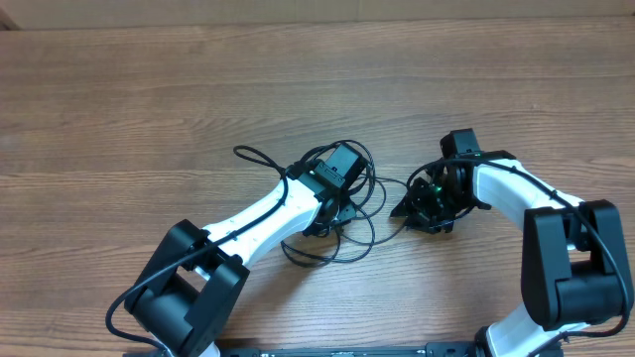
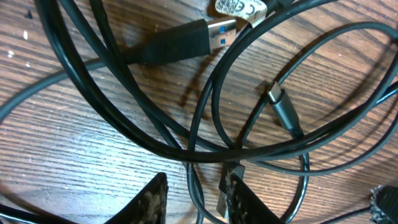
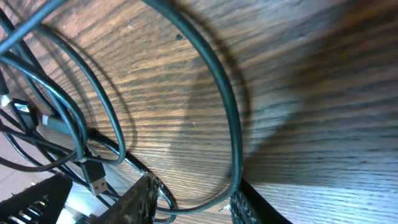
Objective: Untangle cables
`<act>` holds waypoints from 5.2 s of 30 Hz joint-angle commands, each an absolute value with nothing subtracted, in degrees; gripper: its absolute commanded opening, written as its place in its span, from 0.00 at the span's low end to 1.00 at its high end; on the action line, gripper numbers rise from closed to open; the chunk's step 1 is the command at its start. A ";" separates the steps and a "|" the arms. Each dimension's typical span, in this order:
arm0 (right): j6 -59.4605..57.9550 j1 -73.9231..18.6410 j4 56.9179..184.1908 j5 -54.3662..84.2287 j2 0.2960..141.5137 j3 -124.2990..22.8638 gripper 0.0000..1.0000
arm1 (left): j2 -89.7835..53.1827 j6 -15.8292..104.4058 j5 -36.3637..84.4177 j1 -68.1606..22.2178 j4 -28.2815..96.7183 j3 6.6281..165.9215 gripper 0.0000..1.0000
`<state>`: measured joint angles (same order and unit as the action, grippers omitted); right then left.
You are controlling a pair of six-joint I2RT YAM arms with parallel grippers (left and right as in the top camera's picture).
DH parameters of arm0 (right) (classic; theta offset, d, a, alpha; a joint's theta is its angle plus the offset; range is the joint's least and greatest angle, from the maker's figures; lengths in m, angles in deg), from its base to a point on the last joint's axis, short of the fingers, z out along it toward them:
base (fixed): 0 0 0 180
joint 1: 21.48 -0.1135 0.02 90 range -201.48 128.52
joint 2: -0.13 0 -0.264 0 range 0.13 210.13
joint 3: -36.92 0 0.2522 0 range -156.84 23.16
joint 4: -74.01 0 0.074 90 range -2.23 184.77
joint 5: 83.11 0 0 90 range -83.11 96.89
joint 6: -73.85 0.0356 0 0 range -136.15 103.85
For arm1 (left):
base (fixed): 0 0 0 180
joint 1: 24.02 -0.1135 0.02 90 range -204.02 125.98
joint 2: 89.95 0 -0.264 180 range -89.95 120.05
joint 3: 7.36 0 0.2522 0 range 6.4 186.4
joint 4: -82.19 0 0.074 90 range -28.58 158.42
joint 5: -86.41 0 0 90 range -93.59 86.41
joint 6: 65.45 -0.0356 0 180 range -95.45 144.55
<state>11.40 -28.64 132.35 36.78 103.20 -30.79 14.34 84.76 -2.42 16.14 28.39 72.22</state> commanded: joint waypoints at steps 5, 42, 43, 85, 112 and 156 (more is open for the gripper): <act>12.84 -30.56 131.06 35.07 104.73 -27.74 0.37 | 14.95 84.25 -8.06 16.45 27.96 71.63 0.20; 13.39 -30.65 125.68 38.09 104.73 -24.11 0.08 | 14.95 79.60 -2.92 16.51 25.18 70.80 0.32; 13.39 -30.65 125.70 38.09 104.73 -24.11 0.08 | 14.95 79.77 -2.92 16.51 25.22 70.49 0.32; 13.43 -30.65 125.68 37.87 104.73 -24.11 1.00 | -4.59 62.13 0.49 11.57 11.87 87.15 0.04; 13.43 -30.65 125.70 37.85 104.73 -24.11 1.00 | -31.58 59.05 -29.59 11.57 5.03 94.43 0.04; 34.68 -28.94 108.22 28.91 104.73 -24.17 1.00 | -20.34 83.40 -39.75 11.57 -17.27 94.21 0.04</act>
<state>31.25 -29.82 108.46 45.78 101.54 -26.01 -19.95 84.28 -40.08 11.86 -17.13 93.14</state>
